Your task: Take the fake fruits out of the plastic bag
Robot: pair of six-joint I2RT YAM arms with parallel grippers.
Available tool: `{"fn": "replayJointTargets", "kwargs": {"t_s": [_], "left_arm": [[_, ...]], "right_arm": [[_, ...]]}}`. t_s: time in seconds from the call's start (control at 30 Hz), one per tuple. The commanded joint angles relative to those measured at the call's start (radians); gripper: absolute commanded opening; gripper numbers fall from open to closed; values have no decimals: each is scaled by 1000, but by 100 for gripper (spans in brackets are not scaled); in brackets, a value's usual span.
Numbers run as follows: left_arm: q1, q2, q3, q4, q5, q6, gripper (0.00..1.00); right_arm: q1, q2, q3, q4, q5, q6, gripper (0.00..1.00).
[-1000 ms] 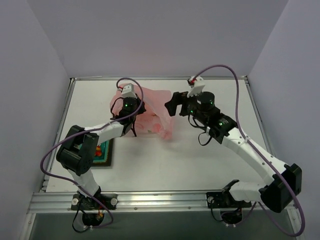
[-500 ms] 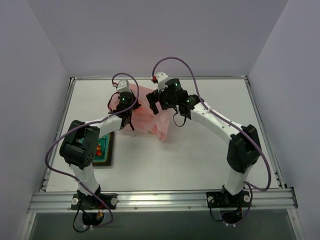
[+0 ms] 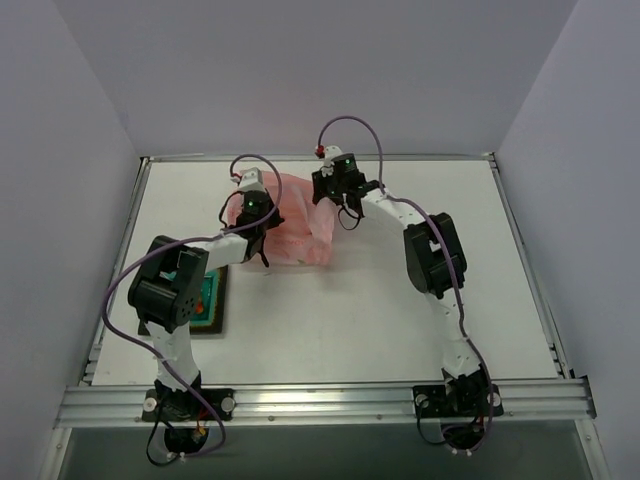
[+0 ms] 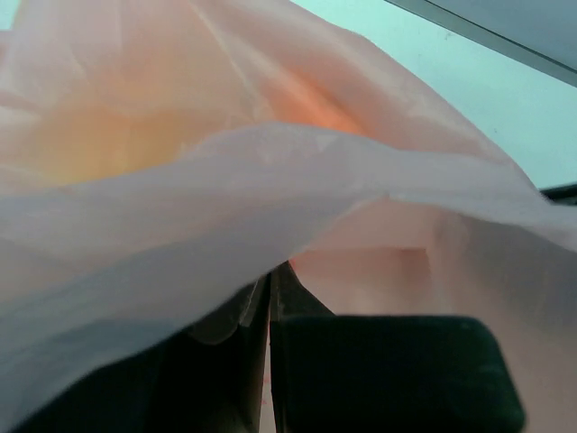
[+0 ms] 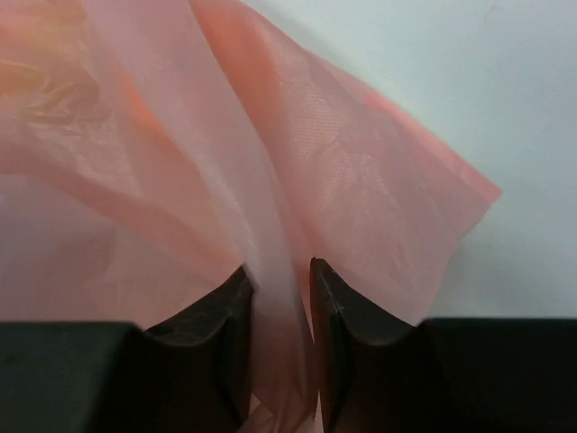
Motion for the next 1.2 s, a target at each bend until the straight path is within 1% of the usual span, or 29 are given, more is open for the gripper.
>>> {"fn": "replayJointTargets", "kwargs": {"t_s": [0.0,0.03,0.07,0.1,0.13,0.17,0.2,0.23,0.27,0.3,0.33,0.37,0.43,0.47,0.53,0.6,0.67,0.7,0.73,0.83,0.87,0.93,0.97,1.03,1.07,1.1,1.13,1.17], "left_arm": [[20,-58,-1,45,3,-5,2],[26,-64,-12,46,6,-5,2],[29,-68,-18,49,11,-7,2],[32,-78,-23,52,16,-14,2],[34,-81,-29,57,22,-16,2],[38,-90,-37,65,35,-19,2],[40,-96,-43,66,40,-20,2],[43,-102,-50,68,45,-22,2],[48,-110,-66,69,46,-23,2],[49,-127,-76,72,51,-27,2],[51,-134,-84,75,56,-28,2],[54,-151,-98,77,60,-30,2],[52,-164,-110,79,86,-30,2],[52,-173,-115,79,98,-30,2],[51,-183,-127,74,120,-28,2],[51,-199,-147,80,147,-34,2],[51,-208,-158,88,167,-43,2],[49,-213,-161,89,172,-45,2],[49,-214,-168,88,175,-43,2],[49,-225,-184,94,177,-48,3],[49,-225,-187,95,180,-50,2],[46,-225,-201,106,184,-53,2],[46,-225,-208,112,183,-57,2],[46,-220,-224,125,180,-60,2],[45,-220,-224,122,183,-60,2],[45,-220,-225,120,183,-60,2],[45,-220,-228,117,183,-59,2],[45,-223,-233,117,180,-57,2]], "right_arm": [[18,-100,-89,96,-58,95,20],[33,-176,-205,113,-37,104,19],[48,-216,-270,154,5,117,19],[77,-261,-339,188,2,143,29],[87,-343,-407,229,-12,160,39],[90,-382,-515,293,-32,178,52],[90,-422,-556,317,-38,204,77],[72,-483,-586,326,-45,212,87],[52,-505,-605,320,-62,219,93],[27,-533,-607,312,-129,223,98],[-29,-539,-605,306,-162,226,99],[-56,-541,-598,303,-170,230,98],[-112,-510,-579,279,-136,230,95],[-122,-492,-565,262,-128,226,95],[-125,-418,-524,234,-66,215,93],[-129,-367,-489,237,-39,210,91],[-146,-279,-441,225,-88,216,86],[-152,-222,-414,211,-136,218,82],[-156,-203,-374,210,-223,221,82],[-157,-156,-338,217,-280,236,81],[-159,-148,-335,219,-327,241,80],[-157,-136,-338,240,-334,273,70],[-157,-133,-341,245,-331,281,52],[-157,-134,-360,275,-331,307,35],[-159,-136,-367,286,-322,315,15],[-159,-152,-376,297,-306,321,7],[-159,-165,-387,320,-293,325,2],[-157,-178,-401,331,-285,325,0]]}}
